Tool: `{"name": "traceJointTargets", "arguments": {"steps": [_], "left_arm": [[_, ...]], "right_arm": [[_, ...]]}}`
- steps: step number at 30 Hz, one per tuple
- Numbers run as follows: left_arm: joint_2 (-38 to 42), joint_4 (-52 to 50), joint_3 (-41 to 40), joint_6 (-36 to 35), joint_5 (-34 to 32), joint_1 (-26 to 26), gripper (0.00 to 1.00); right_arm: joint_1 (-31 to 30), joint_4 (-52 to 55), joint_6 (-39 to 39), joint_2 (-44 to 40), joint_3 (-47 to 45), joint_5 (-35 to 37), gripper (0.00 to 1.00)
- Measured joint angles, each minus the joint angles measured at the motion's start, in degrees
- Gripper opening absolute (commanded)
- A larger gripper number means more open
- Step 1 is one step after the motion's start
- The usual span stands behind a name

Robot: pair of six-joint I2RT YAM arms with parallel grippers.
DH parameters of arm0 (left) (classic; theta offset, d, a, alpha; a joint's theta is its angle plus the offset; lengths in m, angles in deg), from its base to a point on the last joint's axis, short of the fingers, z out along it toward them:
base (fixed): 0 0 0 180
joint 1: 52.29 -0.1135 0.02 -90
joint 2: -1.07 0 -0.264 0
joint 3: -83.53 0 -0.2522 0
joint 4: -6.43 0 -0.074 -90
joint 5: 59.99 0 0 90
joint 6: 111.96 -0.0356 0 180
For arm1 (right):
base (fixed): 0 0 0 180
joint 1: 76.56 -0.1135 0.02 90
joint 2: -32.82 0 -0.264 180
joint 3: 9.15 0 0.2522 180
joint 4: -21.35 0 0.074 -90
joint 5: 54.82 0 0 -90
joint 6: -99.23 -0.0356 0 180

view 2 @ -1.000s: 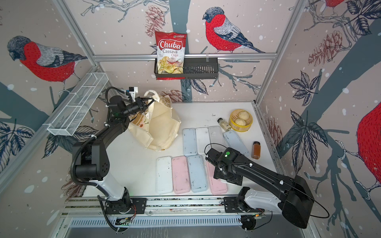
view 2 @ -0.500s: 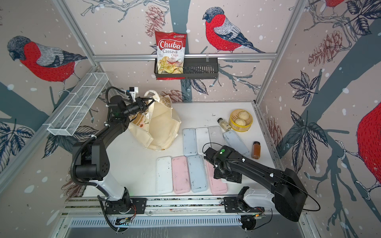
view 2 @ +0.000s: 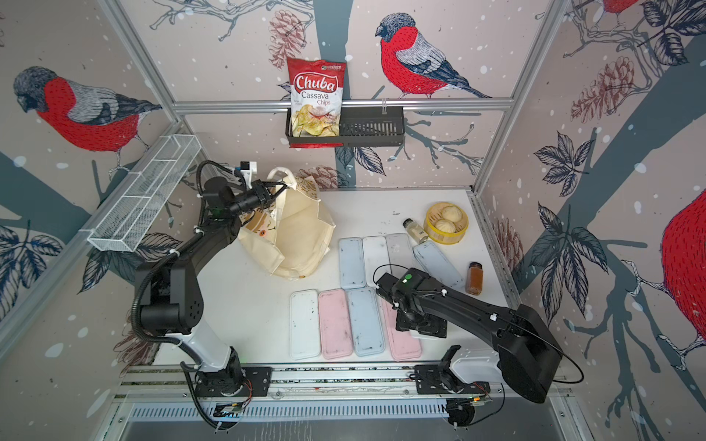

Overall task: Take out the pencil case from the canvas bag
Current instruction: Place the pencil case at the center of the board.

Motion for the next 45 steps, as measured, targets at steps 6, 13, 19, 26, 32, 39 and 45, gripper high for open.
{"name": "traceJointTargets", "arguments": {"steps": [6,13,19,26,32,39,45], "left_arm": [[-0.11,0.11,0.00,0.02,0.00,0.00,0.00],[-0.13,0.11,0.00,0.02,0.00,0.00,0.00],[-0.13,0.11,0.00,0.02,0.00,-0.02,0.00],[0.24,-0.35,0.17,0.02,-0.02,-0.13,0.00],[0.90,-1.20,0.31,0.00,-0.07,-0.13,0.00],[1.90,-2.19,0.44,0.13,-0.09,-0.24,0.00],[2.05,-1.97,0.37,1.05,-0.02,-0.57,0.00]], "right_arm": [[0.50,0.04,0.68,0.39,0.15,0.35,1.00],[1.11,0.04,0.66,-0.04,0.33,0.85,1.00],[1.22,-0.09,0.66,-0.50,3.45,1.81,0.97],[-1.03,-6.99,0.98,-2.05,13.57,3.61,0.90],[-8.48,-26.25,4.72,3.89,20.79,4.24,0.84],[-11.87,-52.74,8.02,17.14,24.11,4.31,0.68],[-10.51,-68.06,5.84,24.20,19.78,4.17,0.57]]}}
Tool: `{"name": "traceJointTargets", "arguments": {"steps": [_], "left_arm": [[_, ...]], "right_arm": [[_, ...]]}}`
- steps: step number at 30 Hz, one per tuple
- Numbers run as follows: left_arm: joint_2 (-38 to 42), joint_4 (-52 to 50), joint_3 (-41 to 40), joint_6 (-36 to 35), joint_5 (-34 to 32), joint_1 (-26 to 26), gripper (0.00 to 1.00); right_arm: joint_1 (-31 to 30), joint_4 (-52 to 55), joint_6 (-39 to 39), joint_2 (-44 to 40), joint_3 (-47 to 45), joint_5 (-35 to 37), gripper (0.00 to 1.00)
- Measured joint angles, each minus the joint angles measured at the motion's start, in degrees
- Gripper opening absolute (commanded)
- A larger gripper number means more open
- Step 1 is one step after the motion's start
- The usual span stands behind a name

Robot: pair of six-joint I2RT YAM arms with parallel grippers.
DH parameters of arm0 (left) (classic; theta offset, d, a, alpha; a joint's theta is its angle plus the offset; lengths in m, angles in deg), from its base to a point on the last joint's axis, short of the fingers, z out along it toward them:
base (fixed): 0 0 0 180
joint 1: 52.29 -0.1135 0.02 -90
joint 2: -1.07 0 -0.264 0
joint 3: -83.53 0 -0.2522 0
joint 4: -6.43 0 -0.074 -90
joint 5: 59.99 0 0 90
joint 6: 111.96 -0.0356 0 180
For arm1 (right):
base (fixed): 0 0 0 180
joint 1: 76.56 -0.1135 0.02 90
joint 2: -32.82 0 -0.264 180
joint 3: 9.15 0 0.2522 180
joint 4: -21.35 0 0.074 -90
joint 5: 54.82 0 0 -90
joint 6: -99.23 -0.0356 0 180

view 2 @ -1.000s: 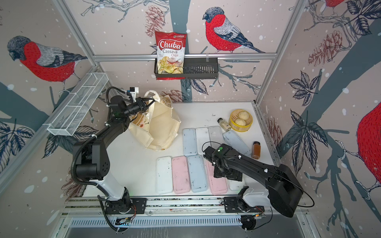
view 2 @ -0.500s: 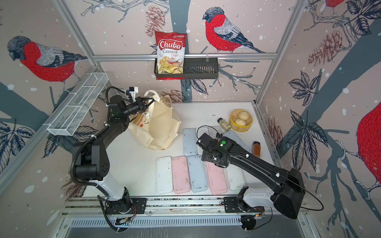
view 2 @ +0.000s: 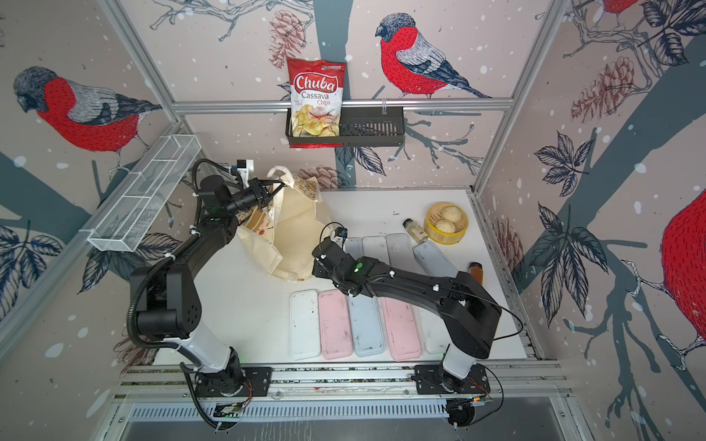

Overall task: Take out the pencil case from the canvas bag
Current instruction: Place the pencil case at the center of the board, then place the canvas bag at the center of the board.

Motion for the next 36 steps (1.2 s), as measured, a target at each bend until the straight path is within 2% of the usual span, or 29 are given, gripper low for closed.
{"name": "traceJointTargets", "arguments": {"steps": [7,20,23,25,28,31,36], "left_arm": [[-0.39,1.36,-0.57,1.36,0.04,-0.22,0.00],[-0.44,2.56,-0.63,2.58,0.04,-0.90,0.00],[-0.44,2.58,-0.63,2.60,0.02,-0.96,0.00],[-0.44,2.58,-0.63,2.62,0.04,-1.09,0.00],[-0.44,2.62,-0.63,2.64,0.09,-1.33,0.00],[-0.39,2.84,-0.63,2.64,0.24,-1.86,0.00],[0.04,3.61,-0.50,2.62,1.25,-3.56,0.01]], "right_arm": [[0.11,-9.40,-2.34,6.25,-1.18,-1.16,0.53],[2.29,-18.62,-4.74,15.43,0.74,-5.66,0.45],[2.29,-20.44,-3.69,17.29,2.89,-6.25,0.38],[2.34,-20.74,-3.41,17.97,3.52,-6.62,0.26],[2.45,-20.35,-3.28,17.90,3.87,-6.80,0.17],[2.40,-17.62,-2.21,16.26,4.70,-6.78,0.01],[2.19,-11.56,-0.13,12.31,8.61,-7.56,0.00]]}}
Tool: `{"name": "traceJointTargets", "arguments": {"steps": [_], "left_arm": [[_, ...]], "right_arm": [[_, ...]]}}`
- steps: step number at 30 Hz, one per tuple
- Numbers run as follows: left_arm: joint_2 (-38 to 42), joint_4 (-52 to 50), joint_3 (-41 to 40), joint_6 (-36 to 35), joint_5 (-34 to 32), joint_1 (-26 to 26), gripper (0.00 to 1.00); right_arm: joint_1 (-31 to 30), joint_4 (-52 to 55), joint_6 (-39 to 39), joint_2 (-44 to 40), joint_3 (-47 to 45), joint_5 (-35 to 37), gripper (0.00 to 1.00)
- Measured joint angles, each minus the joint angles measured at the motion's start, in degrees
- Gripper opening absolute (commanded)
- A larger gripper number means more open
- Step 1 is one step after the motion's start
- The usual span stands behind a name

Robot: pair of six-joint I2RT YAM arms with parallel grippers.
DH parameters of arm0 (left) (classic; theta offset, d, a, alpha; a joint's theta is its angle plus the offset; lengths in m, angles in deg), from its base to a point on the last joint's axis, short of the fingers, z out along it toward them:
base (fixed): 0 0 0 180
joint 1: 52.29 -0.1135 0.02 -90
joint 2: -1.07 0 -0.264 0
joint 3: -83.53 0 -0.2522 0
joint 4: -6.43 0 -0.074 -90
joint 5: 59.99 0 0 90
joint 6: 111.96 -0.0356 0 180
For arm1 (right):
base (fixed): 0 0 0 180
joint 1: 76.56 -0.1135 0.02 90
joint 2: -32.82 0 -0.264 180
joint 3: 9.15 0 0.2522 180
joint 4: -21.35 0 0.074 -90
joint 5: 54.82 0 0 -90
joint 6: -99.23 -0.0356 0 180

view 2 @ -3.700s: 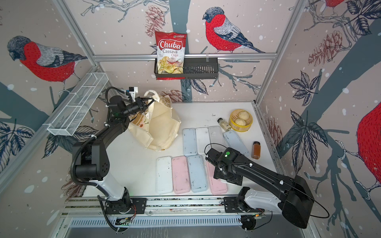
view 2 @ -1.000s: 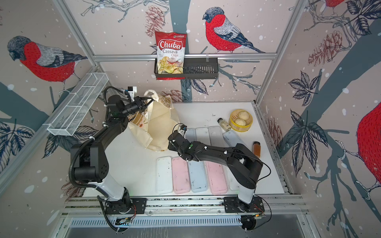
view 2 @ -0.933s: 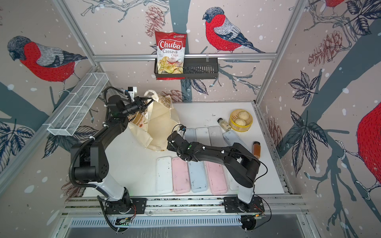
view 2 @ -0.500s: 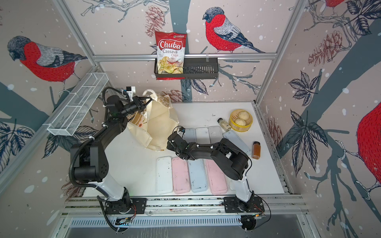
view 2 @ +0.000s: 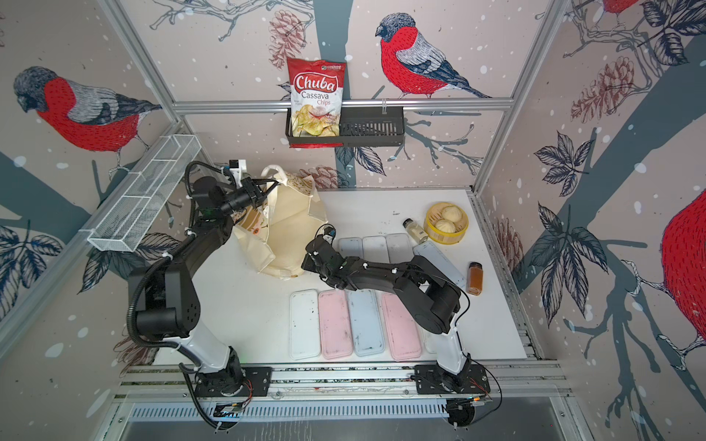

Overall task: Take out the pencil case from the canvas bag
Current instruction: Place the canvas bag at the center of the board.

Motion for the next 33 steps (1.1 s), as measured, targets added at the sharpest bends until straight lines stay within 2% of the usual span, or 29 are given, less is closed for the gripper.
{"name": "traceJointTargets", "arguments": {"steps": [3,7,11,17,22,26,29,32,33], "left_arm": [[0.46,0.66,0.13,-0.02,0.07,-1.73,0.14],[1.53,1.55,0.46,-0.04,0.09,-4.50,0.42],[2.75,1.70,0.81,-0.70,0.24,-6.62,0.58],[4.74,0.50,1.99,-3.41,0.37,-8.79,0.59],[6.64,-5.22,3.82,-9.16,-0.17,-9.49,0.59],[7.67,-10.64,5.42,-14.25,-1.55,-9.55,0.59],[7.74,-13.11,5.53,-16.17,-2.43,-9.62,0.58],[7.74,-14.75,5.55,-16.90,-2.84,-9.77,0.58],[7.74,-14.93,5.55,-17.18,-2.91,-9.86,0.58]], "right_arm": [[0.09,4.98,1.75,-0.98,4.83,-1.77,0.00],[0.85,10.99,3.26,-2.12,9.14,-5.20,0.00],[2.64,14.93,3.56,-2.93,11.39,-9.35,0.00],[4.63,18.73,3.54,-3.82,16.52,-13.46,0.00],[5.42,21.20,3.41,-2.64,22.25,-16.13,0.01],[6.14,22.84,2.49,-1.46,25.46,-18.08,0.06],[6.80,23.02,2.32,-0.63,26.05,-19.12,0.19],[7.32,23.30,2.25,0.26,26.53,-20.13,0.42],[7.54,23.50,2.29,0.68,26.93,-20.24,0.45]]}}
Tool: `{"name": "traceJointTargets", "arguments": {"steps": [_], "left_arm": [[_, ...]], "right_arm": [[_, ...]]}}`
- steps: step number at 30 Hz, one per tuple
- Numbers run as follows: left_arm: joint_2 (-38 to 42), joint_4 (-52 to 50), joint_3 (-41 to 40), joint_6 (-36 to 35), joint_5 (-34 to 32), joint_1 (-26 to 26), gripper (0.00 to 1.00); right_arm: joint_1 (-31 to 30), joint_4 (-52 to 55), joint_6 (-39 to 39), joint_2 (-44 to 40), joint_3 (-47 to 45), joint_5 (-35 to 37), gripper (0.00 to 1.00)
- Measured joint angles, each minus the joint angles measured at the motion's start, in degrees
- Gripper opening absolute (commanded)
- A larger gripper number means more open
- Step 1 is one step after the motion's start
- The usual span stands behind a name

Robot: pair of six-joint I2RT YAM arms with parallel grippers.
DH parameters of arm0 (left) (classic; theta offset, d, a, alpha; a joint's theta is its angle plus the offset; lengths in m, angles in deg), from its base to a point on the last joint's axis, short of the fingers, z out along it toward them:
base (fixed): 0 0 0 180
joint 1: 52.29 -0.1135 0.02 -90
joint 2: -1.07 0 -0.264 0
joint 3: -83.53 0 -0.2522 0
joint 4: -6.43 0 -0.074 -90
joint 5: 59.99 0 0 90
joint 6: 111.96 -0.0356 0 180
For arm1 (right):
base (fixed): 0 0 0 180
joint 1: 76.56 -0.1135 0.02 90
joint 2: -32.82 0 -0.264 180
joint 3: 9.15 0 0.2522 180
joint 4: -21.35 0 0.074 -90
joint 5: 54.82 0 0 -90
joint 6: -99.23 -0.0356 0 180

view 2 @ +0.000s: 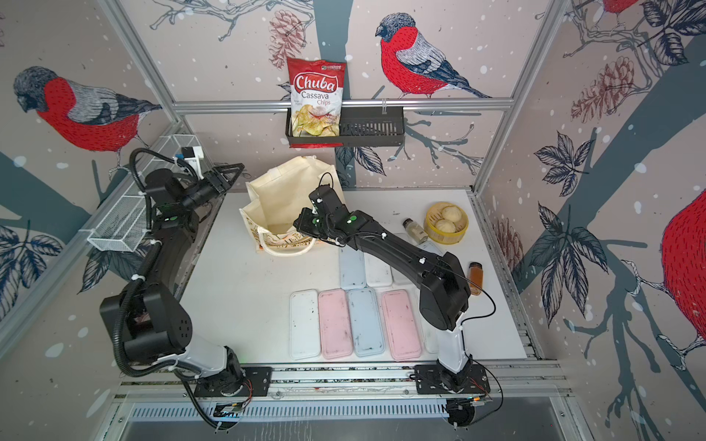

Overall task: Take out the pencil case from the canvas bag
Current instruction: Place the canvas bag at the center of the board.

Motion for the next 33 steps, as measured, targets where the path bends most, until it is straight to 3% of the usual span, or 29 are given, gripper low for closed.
{"name": "traceJointTargets", "arguments": {"steps": [7,11,19,23,26,33], "left_arm": [[0.11,-0.26,-0.04,-0.76,-0.52,-0.61,0.58],[0.85,-0.22,-0.33,-0.85,-1.55,-1.36,0.58],[5.44,0.94,-2.62,-0.55,-4.42,-5.31,0.55],[11.91,-1.22,-4.37,-5.88,-9.40,-5.57,0.55],[21.24,-1.07,-13.11,-10.36,-16.52,-5.64,0.63],[37.48,-2.40,-28.02,-19.08,-33.94,-5.68,0.68]], "right_arm": [[-0.15,4.00,0.76,2.23,6.32,0.31,0.65],[-0.92,7.04,3.06,2.05,10.03,4.48,0.75],[-4.11,12.70,9.42,-4.44,11.06,14.62,0.76],[-4.57,12.44,13.49,-12.74,5.57,20.76,0.76],[-2.12,11.08,16.79,-20.98,-1.42,25.16,0.78],[12.22,3.06,23.28,-39.10,-24.63,33.77,0.92]]}}
